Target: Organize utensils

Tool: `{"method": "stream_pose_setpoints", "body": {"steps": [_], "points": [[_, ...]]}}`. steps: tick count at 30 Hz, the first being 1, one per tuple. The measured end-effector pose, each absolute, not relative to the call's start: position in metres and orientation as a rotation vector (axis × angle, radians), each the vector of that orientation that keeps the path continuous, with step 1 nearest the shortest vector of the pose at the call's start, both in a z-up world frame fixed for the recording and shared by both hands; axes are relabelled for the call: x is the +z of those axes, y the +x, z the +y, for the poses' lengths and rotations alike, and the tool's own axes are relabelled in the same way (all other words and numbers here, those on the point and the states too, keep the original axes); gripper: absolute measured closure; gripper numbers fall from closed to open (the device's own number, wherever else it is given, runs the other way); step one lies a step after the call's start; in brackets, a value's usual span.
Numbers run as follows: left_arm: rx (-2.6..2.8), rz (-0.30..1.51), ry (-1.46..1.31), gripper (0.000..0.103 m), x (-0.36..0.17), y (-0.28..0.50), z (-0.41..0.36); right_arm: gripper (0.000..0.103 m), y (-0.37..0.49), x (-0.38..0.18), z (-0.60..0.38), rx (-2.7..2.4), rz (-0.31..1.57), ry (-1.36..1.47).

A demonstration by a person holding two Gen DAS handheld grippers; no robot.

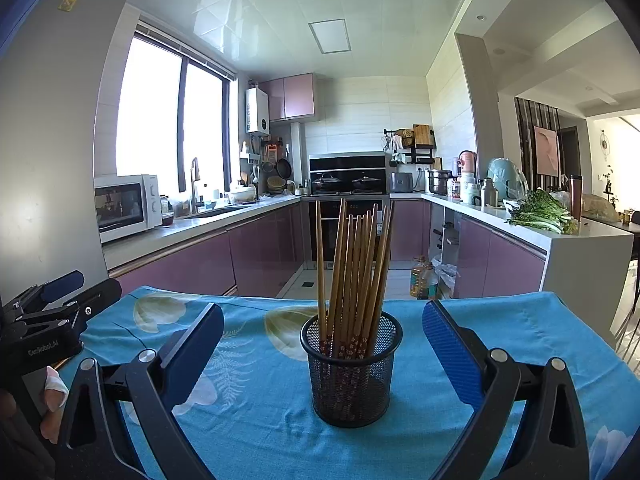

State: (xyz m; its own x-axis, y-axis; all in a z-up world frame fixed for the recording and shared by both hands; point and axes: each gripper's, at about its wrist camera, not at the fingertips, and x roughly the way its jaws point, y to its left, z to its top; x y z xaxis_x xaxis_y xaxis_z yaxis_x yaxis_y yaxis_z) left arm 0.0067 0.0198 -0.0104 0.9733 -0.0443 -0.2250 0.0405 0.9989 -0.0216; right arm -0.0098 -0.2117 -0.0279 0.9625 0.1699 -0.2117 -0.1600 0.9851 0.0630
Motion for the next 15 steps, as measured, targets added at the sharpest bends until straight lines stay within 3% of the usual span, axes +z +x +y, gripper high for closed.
{"method": "stream_pose_setpoints", "body": {"steps": [15], "points": [[-0.044,0.230,-0.021,0.006,-0.0105,0.0063,0.0195,0.007,-0.0099,-0.0280,-0.2123,0.166,0.219,0.047]]}}
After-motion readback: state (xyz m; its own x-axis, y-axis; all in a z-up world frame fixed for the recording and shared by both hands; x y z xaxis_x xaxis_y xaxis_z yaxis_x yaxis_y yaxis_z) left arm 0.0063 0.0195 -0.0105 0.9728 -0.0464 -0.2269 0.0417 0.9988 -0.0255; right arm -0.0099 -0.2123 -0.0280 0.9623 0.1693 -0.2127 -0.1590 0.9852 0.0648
